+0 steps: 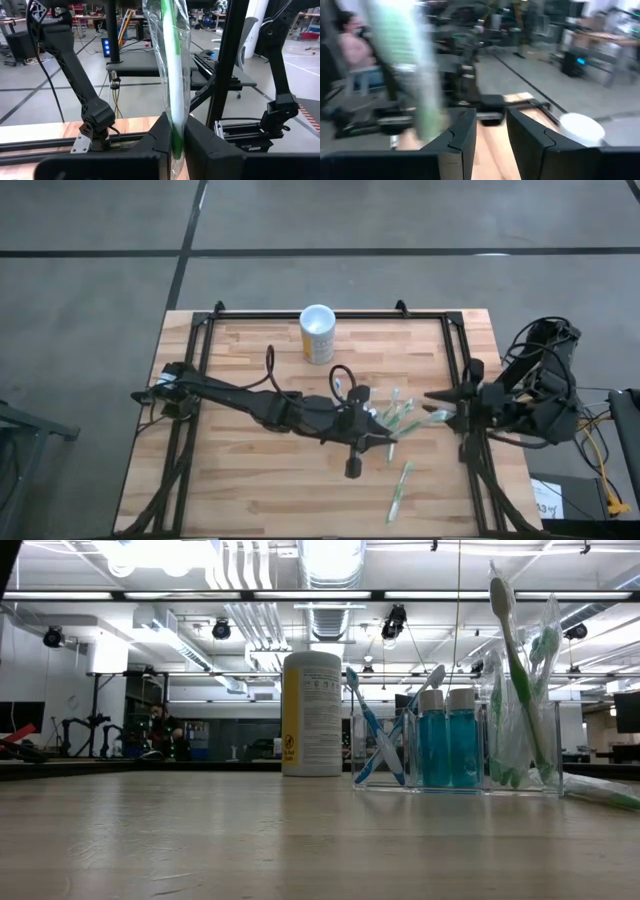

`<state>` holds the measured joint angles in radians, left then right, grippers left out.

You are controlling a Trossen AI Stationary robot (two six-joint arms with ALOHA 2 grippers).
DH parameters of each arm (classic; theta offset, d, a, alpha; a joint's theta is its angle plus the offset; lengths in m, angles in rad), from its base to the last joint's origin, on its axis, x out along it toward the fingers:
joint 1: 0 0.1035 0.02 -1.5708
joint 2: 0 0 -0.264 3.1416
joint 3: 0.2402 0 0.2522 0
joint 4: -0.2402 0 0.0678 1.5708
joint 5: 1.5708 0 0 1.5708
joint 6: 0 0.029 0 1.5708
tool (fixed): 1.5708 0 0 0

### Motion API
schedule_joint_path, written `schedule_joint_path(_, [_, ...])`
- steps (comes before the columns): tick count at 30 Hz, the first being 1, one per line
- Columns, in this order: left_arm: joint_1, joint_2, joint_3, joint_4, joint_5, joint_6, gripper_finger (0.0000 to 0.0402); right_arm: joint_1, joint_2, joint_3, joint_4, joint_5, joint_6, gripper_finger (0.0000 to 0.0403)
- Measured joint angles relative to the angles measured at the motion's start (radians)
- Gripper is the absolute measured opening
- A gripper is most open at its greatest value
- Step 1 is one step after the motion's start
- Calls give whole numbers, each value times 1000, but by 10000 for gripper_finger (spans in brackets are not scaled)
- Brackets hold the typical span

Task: Pick & Place toothbrushing station
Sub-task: Put the green toothbrush into the right section of the transparent organizer

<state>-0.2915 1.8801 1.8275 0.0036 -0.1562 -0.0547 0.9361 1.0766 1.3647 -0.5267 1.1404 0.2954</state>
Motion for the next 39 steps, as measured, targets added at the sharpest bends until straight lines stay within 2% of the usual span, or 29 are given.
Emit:
schedule_joint_path(5, [6,0,0,0,0,1,38,40,-4,0,75,-92,-118,100])
schedule_joint_path(8, [6,0,0,0,0,17,46,64,-4,0,87,-93,-135,96])
schedule_joint_path(14, [9,0,0,0,1,25,26,72,-7,0,144,-93,-199,91])
schedule_joint_path(22, [11,0,-1,1,1,25,48,72,-6,0,355,-96,-434,100])
schedule_joint_path(28, [12,0,-1,1,1,25,27,72,-4,0,369,-106,-438,95])
schedule_joint_path(35, [13,0,-1,4,5,23,49,69,8,0,385,-144,-441,83])
schedule_joint_path(39, [13,0,-1,4,5,21,38,55,16,0,389,-153,-430,79])
